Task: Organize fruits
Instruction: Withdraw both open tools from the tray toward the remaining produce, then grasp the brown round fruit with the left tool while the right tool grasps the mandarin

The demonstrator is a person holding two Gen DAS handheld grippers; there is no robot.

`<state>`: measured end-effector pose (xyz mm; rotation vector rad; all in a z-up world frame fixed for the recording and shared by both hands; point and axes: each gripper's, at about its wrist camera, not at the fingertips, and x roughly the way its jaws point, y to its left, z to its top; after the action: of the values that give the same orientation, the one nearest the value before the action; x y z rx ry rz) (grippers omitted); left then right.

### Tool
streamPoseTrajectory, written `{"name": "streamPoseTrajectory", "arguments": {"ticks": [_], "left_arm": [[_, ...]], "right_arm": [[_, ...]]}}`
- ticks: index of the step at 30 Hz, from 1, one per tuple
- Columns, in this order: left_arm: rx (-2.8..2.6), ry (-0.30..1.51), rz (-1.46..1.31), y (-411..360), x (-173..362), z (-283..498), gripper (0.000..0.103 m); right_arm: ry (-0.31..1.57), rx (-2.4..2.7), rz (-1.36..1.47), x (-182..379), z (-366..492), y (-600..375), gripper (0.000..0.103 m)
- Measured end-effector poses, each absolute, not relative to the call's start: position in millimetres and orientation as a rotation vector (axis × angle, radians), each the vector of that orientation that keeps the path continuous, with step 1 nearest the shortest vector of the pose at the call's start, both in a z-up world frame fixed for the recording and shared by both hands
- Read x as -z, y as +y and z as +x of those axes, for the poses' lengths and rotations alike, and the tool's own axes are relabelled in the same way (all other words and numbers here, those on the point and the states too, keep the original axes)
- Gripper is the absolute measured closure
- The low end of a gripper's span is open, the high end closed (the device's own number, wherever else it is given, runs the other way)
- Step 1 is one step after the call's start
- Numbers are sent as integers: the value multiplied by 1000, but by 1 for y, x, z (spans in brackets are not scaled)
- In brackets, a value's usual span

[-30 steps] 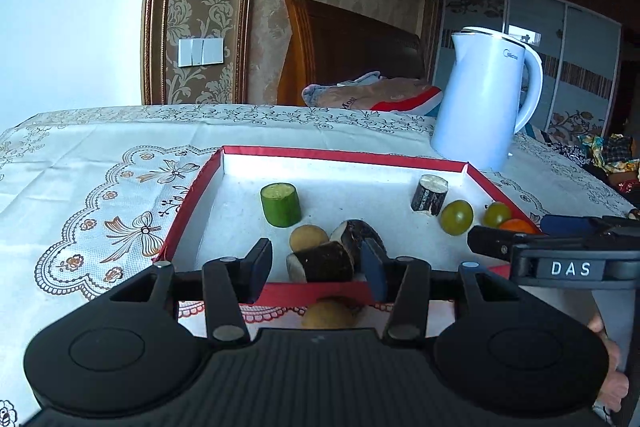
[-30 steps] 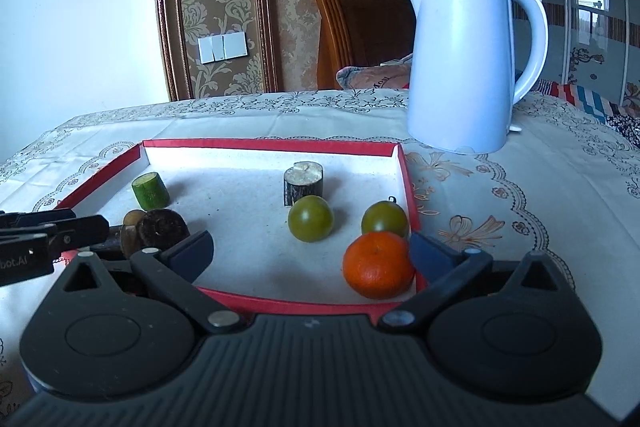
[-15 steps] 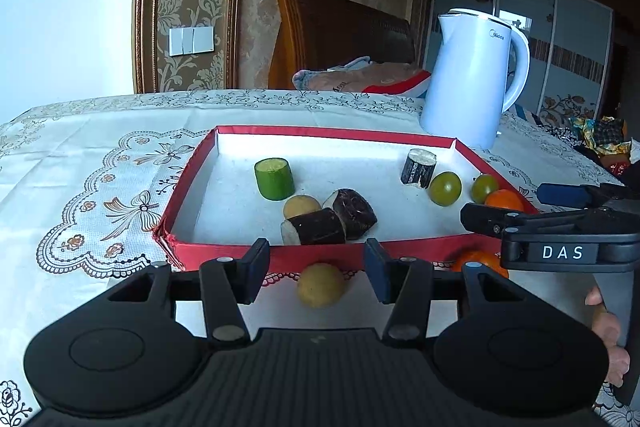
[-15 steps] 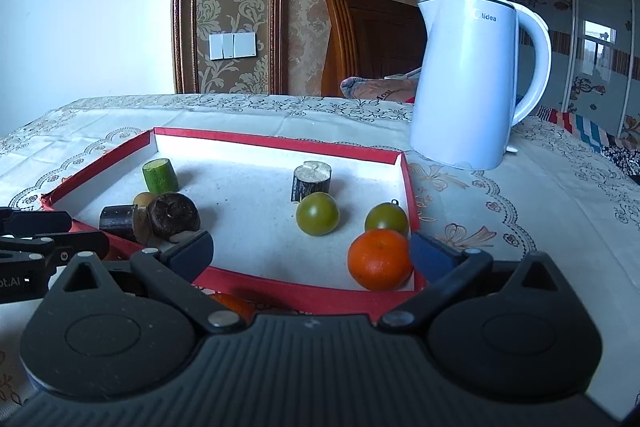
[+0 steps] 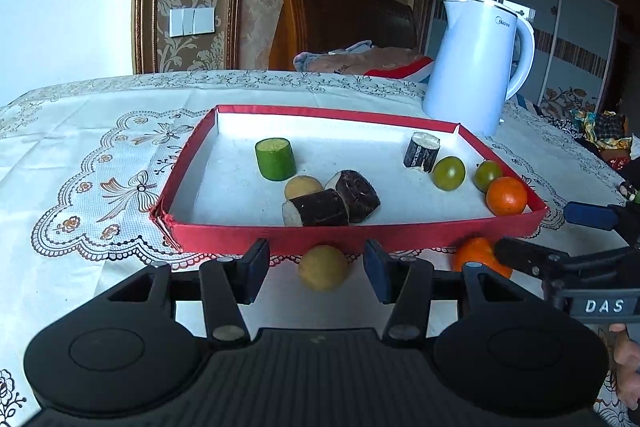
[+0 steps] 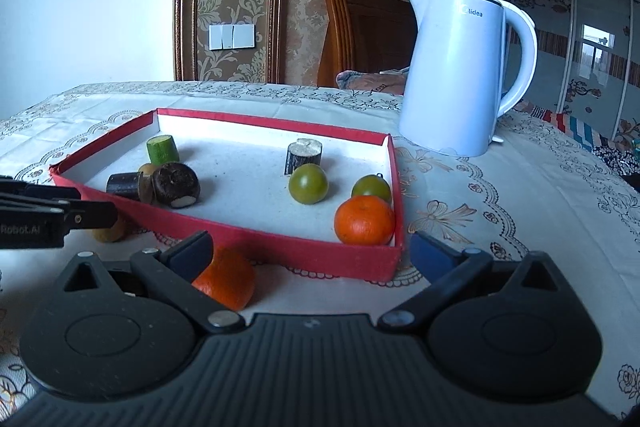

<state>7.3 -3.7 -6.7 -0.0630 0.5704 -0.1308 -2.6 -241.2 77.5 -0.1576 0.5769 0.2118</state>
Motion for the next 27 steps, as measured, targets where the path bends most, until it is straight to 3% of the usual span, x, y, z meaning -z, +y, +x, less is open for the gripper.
{"name": "streamPoseTrajectory", "arguments": {"ticks": [10, 13, 27], "left_arm": [[109, 647, -73, -2, 15, 19, 52], [111, 649, -58, -4, 16, 19, 39], [92, 645, -49, -4, 16, 23, 39]], "right_arm": [[594, -243, -134, -76, -7, -245, 0], [584, -308, -127, -78, -13, -243, 0], [696, -257, -214, -66, 4, -221, 0]]}}
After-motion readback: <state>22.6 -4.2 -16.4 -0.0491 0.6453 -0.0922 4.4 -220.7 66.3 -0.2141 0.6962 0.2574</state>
